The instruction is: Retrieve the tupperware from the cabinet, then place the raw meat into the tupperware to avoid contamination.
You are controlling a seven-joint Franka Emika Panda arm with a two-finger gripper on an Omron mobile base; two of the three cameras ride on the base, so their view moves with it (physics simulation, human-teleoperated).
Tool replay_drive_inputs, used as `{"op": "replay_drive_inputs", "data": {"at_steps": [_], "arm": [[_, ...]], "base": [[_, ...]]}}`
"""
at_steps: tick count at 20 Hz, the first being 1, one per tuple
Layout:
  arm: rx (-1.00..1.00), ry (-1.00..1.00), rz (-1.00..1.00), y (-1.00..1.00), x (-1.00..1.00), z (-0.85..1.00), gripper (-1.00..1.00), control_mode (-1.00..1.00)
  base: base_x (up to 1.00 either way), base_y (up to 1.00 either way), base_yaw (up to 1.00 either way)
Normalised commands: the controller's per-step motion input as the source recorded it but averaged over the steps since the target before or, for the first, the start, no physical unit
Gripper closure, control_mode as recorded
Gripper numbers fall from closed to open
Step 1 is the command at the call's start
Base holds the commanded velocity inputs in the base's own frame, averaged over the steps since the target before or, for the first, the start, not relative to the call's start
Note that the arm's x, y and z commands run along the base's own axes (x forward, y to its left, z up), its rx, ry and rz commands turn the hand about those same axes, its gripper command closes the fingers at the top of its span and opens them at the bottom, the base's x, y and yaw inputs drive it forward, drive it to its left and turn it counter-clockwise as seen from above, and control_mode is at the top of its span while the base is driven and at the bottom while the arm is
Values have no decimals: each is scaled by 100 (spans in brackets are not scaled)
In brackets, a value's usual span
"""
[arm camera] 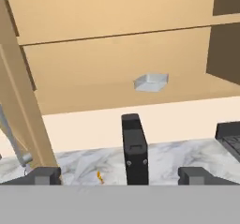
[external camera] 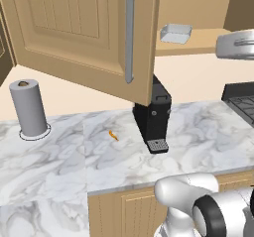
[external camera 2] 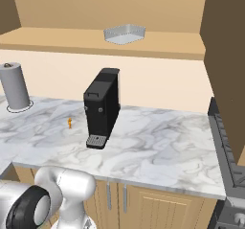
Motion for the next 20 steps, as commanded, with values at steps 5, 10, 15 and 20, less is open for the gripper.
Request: {"op": "replay_drive_inputs", "data": {"at_steps": [5,10,15,20], "arm": [[19,15,19,-40,0,-52,-100,-100],[18,15,25,-22,0,-89,-100,-100],[18,4,25,-3,21,-54,-100,-100],[15,-14,21,10,47,-7,-100,-100]], "base": [[0,0,0],[0,0,0],[0,0,0],[0,0,0]]}}
